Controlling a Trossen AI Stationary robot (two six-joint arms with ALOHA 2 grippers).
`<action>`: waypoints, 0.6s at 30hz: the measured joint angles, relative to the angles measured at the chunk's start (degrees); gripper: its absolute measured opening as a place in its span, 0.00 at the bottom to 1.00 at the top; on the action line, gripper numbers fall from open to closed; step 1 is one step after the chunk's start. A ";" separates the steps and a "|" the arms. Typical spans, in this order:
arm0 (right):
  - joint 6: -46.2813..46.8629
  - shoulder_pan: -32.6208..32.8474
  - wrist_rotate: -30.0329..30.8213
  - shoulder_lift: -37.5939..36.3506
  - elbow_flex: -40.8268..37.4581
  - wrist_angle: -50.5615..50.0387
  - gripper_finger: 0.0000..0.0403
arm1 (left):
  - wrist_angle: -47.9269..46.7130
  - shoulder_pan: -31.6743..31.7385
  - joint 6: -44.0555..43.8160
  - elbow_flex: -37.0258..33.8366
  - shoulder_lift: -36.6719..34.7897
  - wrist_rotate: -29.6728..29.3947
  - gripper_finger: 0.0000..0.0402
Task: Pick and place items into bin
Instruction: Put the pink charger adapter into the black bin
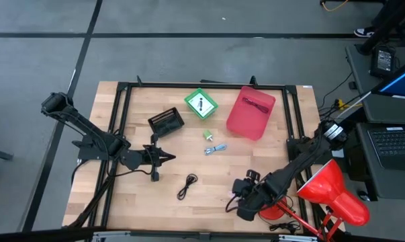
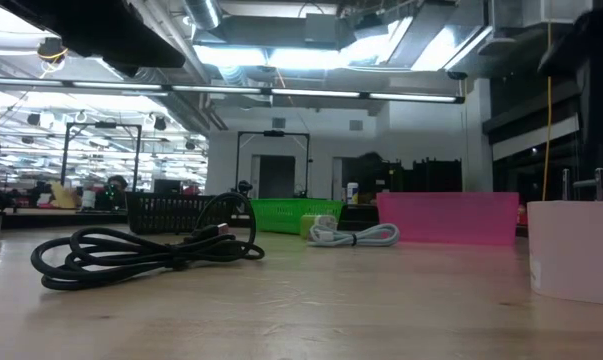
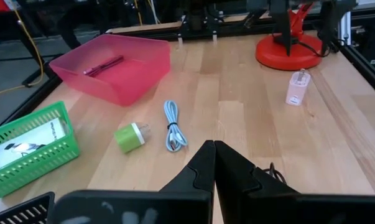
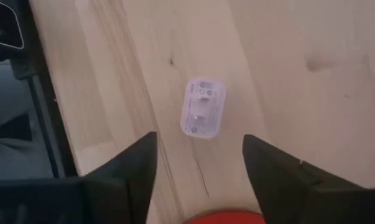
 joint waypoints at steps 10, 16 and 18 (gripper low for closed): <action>-0.30 0.02 -0.09 0.00 -5.79 7.84 0.64 | -0.01 -0.01 -1.38 0.00 0.00 -0.09 0.00; -1.73 0.02 0.19 0.00 -8.87 14.19 0.62 | 0.00 -0.01 -1.44 0.00 0.00 -0.09 0.00; -1.75 0.02 0.21 -0.02 -10.39 16.48 0.61 | 0.00 0.00 -1.48 0.00 0.00 -0.09 0.00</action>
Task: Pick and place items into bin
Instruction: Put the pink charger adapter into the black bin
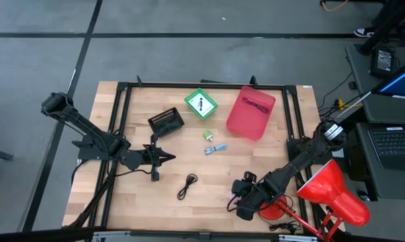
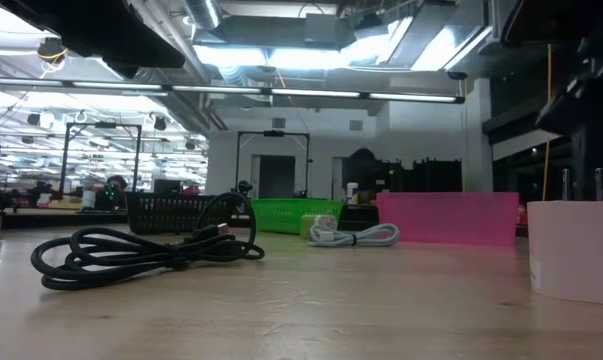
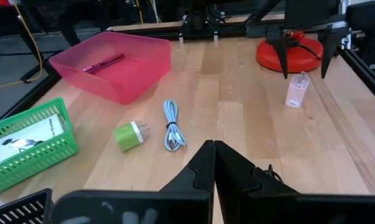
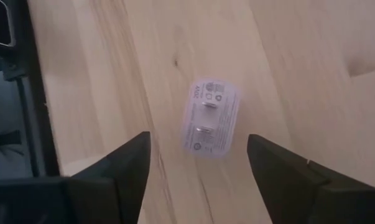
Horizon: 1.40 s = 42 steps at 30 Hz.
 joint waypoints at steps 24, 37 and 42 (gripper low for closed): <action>-1.38 -1.43 0.68 2.61 -1.57 3.45 0.54 | -0.02 -0.01 0.01 0.00 0.00 0.02 0.00; -1.34 -1.44 0.59 2.44 -1.57 3.55 0.54 | -0.03 0.00 0.01 0.00 0.00 0.02 0.00; -1.10 -1.44 0.51 2.43 -1.56 3.55 0.49 | -0.02 -0.01 0.03 0.00 0.00 0.02 0.00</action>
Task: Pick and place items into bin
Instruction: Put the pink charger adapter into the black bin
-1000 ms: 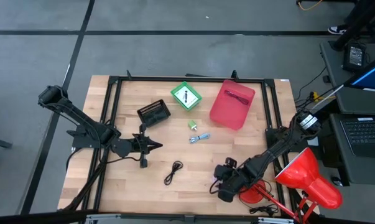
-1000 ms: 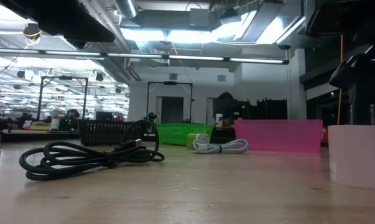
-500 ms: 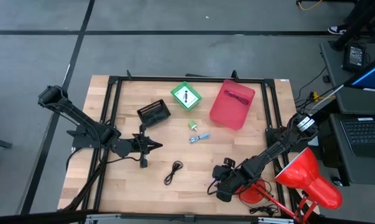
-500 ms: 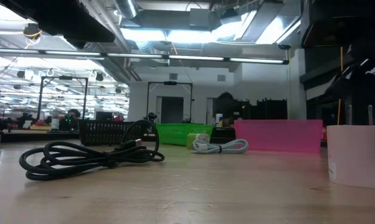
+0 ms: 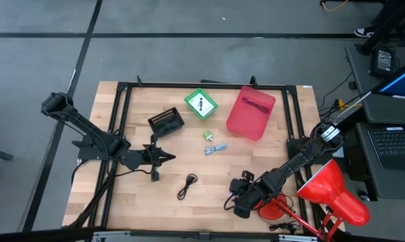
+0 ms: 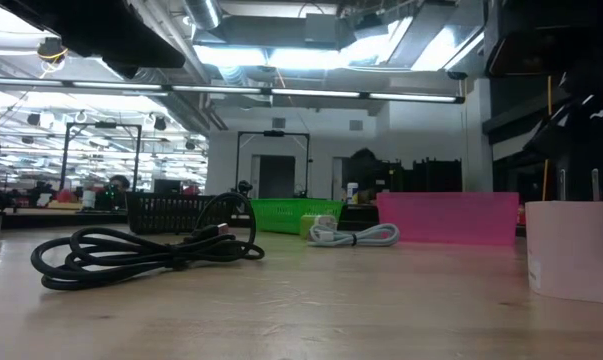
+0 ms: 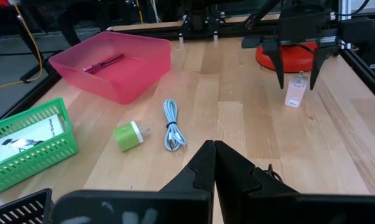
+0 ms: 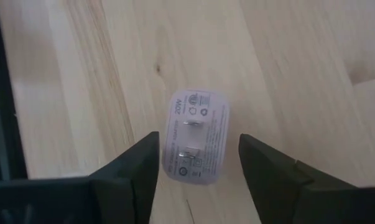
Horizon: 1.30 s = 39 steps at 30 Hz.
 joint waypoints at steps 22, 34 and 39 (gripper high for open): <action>-2.32 -3.54 -2.41 -1.97 0.08 -0.11 0.23 | -0.02 0.00 0.00 0.00 0.00 0.20 0.00; -20.65 -9.77 11.21 -13.83 0.08 -0.86 0.23 | 0.00 0.09 0.08 -0.02 -0.01 -0.09 0.00; -24.69 -12.70 13.97 -15.69 0.08 0.17 0.23 | 0.17 0.09 2.75 -0.02 -0.02 -1.16 0.00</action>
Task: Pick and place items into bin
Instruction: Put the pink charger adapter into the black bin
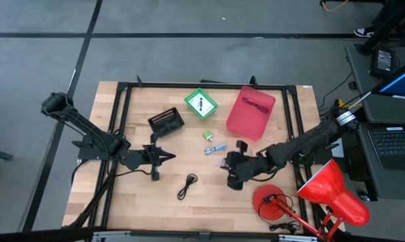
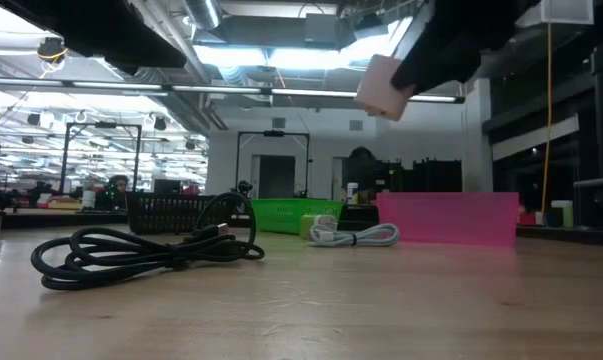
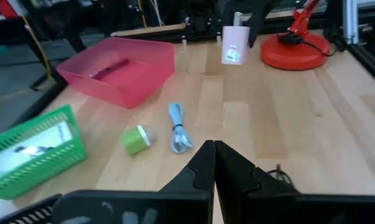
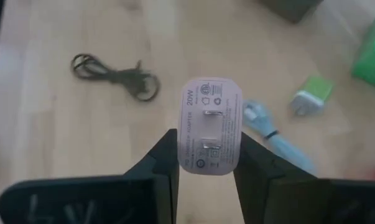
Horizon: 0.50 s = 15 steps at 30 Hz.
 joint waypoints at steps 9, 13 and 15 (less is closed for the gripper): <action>-4.86 -4.22 1.17 1.79 -0.04 8.24 0.23 | 0.00 0.00 5.29 0.00 0.00 -2.83 0.00; -8.00 -6.16 1.19 3.21 -0.06 13.45 0.23 | 0.00 0.00 5.34 0.00 0.00 -3.04 0.00; -8.86 -7.21 0.79 4.02 -0.07 16.50 0.23 | 0.02 0.00 5.31 0.00 0.00 -3.43 0.00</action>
